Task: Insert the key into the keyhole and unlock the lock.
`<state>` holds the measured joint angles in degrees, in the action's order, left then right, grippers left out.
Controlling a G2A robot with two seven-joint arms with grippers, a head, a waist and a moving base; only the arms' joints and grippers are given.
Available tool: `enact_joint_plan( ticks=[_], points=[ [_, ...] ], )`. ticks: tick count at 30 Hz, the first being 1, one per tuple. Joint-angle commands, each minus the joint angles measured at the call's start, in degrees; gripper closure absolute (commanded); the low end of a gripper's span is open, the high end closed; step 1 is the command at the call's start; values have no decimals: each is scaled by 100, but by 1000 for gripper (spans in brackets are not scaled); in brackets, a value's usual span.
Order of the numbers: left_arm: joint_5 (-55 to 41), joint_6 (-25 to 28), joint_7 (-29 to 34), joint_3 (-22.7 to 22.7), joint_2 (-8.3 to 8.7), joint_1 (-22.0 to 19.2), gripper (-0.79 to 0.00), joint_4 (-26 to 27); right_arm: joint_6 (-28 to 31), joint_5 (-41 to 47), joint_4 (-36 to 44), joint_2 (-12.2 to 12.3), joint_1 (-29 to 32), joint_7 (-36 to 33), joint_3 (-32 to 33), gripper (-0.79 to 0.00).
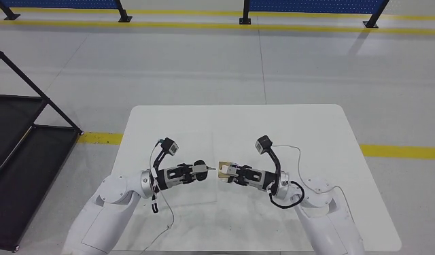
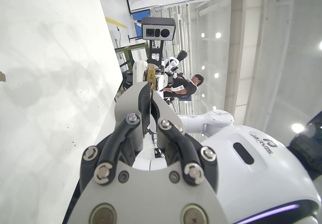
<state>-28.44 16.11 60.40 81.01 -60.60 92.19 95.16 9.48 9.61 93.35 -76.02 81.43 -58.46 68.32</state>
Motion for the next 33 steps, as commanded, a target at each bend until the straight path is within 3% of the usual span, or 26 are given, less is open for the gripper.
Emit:
enact_joint_plan(
  ticks=[1, 33],
  points=[
    [-6, 1, -11, -6, 3, 1, 0, 2, 13, -30, 14, 14, 4, 49, -17, 0],
    [4, -58, -90, -163, 37, -128, 0, -99, 70, -46, 44, 197, -64, 362, -254, 0]
  ],
)
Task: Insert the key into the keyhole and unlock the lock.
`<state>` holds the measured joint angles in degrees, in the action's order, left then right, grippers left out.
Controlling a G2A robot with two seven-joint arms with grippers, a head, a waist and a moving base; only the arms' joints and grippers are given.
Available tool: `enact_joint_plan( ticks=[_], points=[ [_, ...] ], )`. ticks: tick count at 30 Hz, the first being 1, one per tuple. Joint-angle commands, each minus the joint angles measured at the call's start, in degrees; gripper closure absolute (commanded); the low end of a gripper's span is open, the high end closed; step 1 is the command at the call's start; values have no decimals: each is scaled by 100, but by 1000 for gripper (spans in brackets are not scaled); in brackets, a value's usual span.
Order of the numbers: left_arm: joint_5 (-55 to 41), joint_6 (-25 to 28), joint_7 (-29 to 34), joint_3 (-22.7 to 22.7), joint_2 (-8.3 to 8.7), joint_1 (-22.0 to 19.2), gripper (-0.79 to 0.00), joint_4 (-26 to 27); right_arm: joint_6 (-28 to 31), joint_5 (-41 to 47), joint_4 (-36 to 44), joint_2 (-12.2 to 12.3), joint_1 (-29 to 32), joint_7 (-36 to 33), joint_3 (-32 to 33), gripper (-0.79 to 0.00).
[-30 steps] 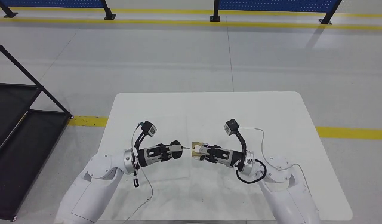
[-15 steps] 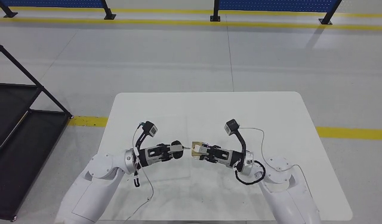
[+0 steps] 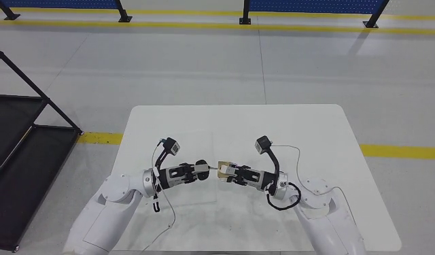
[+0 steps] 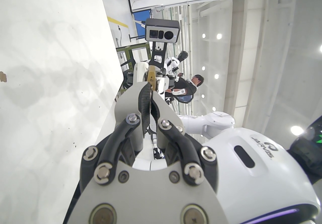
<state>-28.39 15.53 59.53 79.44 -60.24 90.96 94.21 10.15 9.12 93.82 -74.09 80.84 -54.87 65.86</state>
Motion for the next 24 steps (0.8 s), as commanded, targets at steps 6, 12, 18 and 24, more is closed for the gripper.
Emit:
enact_joint_plan(
  ticks=[6, 12, 18, 24],
  points=[
    [10, -1, -19, -44, 4, -28, 0, -25, 10, 30, -17, 34, -32, 29, -49, 0],
    [18, 7, -28, -71, 10, -38, 0, -31, 3, 53, -23, 62, -43, 80, -85, 0],
    [5, 33, -45, -84, 16, -38, 0, -33, -8, 47, -23, 91, -57, 117, -126, 0],
    [-18, 75, -69, -12, 32, -20, 0, -48, 8, 99, -30, 117, -59, 205, -133, 0]
  ],
)
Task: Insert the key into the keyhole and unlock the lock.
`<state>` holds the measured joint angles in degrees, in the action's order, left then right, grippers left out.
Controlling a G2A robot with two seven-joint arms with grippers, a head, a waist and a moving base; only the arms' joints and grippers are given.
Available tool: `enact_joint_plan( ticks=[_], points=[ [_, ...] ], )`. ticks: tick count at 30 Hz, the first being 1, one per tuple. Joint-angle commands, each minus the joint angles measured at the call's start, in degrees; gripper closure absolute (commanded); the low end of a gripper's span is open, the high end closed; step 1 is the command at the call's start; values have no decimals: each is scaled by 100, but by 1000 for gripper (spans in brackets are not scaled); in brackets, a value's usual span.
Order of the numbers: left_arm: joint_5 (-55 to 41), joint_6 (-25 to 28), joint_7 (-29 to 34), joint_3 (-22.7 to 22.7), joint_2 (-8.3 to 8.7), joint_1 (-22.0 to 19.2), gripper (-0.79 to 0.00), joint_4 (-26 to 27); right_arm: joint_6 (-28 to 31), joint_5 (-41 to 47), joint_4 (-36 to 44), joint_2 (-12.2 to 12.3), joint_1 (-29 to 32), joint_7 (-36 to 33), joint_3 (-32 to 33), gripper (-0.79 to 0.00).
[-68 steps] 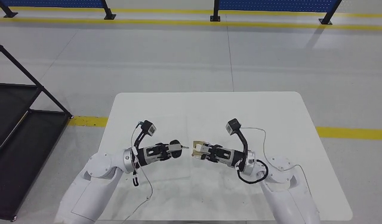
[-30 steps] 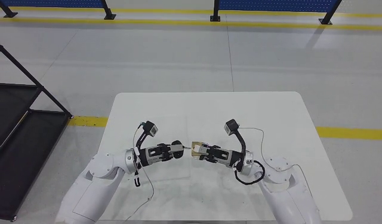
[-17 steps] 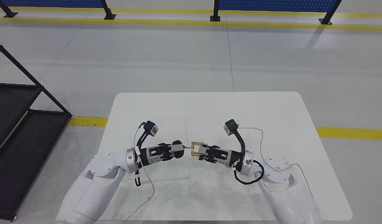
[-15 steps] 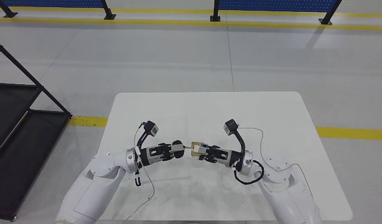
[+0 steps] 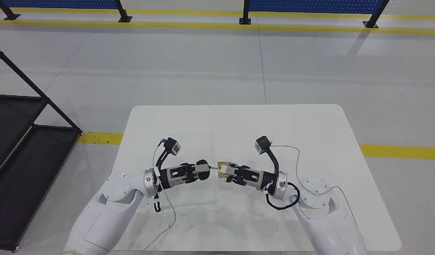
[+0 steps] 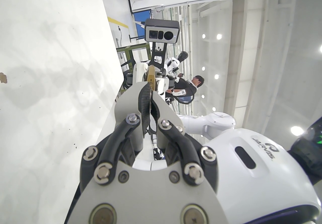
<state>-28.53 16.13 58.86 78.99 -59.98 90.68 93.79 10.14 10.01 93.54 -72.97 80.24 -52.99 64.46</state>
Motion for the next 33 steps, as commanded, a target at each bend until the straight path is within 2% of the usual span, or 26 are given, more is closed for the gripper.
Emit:
enact_joint_plan(
  ticks=[1, 5, 9, 19, 21, 23, 26, 30, 33],
  points=[
    [-13, 25, -1, 73, 12, 19, 0, -12, 14, 19, -1, 10, 1, 24, 11, 0],
    [-86, 49, 1, 257, 40, 77, 0, -34, 3, 62, 21, 34, 15, 68, 46, 0],
    [-349, -154, 266, 372, 68, 105, 0, -35, -28, 114, 33, 46, 24, 68, 52, 0],
    [-325, -140, 225, 375, 67, 102, 0, -33, -28, 114, 33, 46, 24, 68, 52, 0],
    [-74, 259, -69, 368, 53, 108, 0, -8, -28, 114, 33, 46, 24, 68, 52, 0],
    [331, 961, -386, 361, 33, 116, 0, -83, -28, 114, 33, 46, 24, 68, 52, 0],
    [1606, 2052, -1069, 361, 8, 87, 0, -252, -28, 114, 33, 46, 24, 68, 52, 0],
    [2954, 3223, -2012, 327, -50, 52, 0, -409, -28, 114, 33, 46, 24, 68, 52, 0],
    [4300, 3929, -2807, 511, -92, -31, 0, -497, -28, 114, 33, 46, 24, 68, 52, 0]
  ],
)
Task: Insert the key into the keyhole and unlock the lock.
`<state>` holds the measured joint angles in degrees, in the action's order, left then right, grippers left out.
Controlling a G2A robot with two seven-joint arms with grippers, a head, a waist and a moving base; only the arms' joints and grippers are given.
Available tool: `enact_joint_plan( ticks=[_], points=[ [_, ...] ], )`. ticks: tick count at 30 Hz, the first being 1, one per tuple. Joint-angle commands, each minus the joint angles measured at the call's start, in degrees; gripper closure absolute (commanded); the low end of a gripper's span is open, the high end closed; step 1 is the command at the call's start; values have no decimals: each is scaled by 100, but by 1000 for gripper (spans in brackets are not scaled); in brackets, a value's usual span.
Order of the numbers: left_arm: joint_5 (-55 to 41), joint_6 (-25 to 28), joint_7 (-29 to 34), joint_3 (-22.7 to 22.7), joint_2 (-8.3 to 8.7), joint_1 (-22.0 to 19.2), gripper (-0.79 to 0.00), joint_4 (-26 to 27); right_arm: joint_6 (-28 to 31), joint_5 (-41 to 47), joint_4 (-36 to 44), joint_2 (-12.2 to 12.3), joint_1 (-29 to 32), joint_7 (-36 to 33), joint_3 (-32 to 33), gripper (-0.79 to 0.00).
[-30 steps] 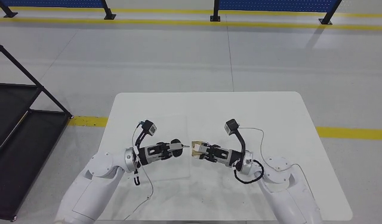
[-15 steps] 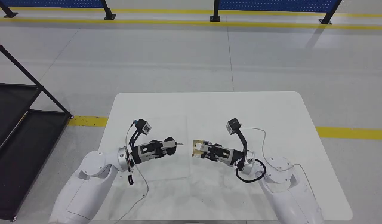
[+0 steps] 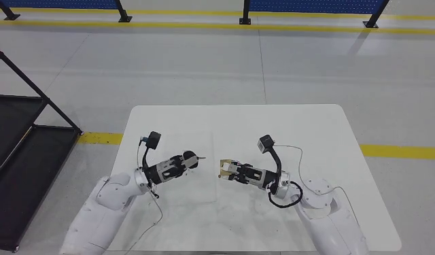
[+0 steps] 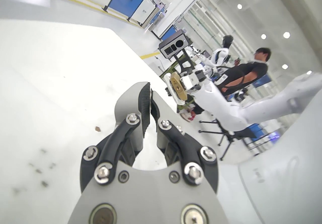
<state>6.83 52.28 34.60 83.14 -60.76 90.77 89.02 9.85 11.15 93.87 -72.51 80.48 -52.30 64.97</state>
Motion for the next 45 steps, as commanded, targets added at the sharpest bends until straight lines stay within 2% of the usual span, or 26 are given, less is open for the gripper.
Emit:
enact_joint_plan(
  ticks=[1, 4, 8, 11, 13, 25, 28, 30, 33, 37, 39, 43, 45],
  points=[
    [1282, 491, -724, 165, -39, -58, 0, -22, 0, 0, 0, 0, 0, 0, 0, 0],
    [2978, 572, -1796, 209, -119, -61, 0, 212, 0, 0, 0, 0, 0, 0, 0, 0],
    [4967, 572, -3382, 6, -172, 1, 0, 364, 0, 0, 0, 0, 0, 0, 0, 0],
    [6355, 572, -4565, -112, -160, -38, 0, 367, 0, 0, 0, 0, 0, 0, 0, 0],
    [7032, 551, -5346, -174, -155, -99, 0, 192, 0, 0, 0, 0, 0, 0, 0, 0],
    [7032, 551, -5346, -174, -155, -99, 0, 192, 0, 0, 0, 0, 0, 0, 0, 0],
    [7469, 89, -5506, -178, -154, -138, 0, 339, 0, 0, 0, 0, 0, 0, 0, 0],
    [8030, -233, -5913, -191, -139, -142, 0, 293, 0, 0, 0, 0, 0, 0, 0, 0],
    [9510, -899, -6863, -311, -75, -193, 0, 258, 0, 0, 0, 0, 0, 0, 0, 0],
    [11453, -2394, -8345, -518, 31, -306, 0, -219, 0, 0, 0, 0, 0, 0, 0, 0],
    [12371, -3250, -8779, -605, 79, -426, 0, -454, 0, 0, 0, 0, 0, 0, 0, 0],
    [13241, -4634, -9414, -749, 114, -618, 0, -834, 0, 0, 0, 0, 0, 0, 0, 0],
    [13382, -5076, -9768, -817, 120, -711, 0, -978, 0, 0, 0, 0, 0, 0, 0, 0]
  ],
)
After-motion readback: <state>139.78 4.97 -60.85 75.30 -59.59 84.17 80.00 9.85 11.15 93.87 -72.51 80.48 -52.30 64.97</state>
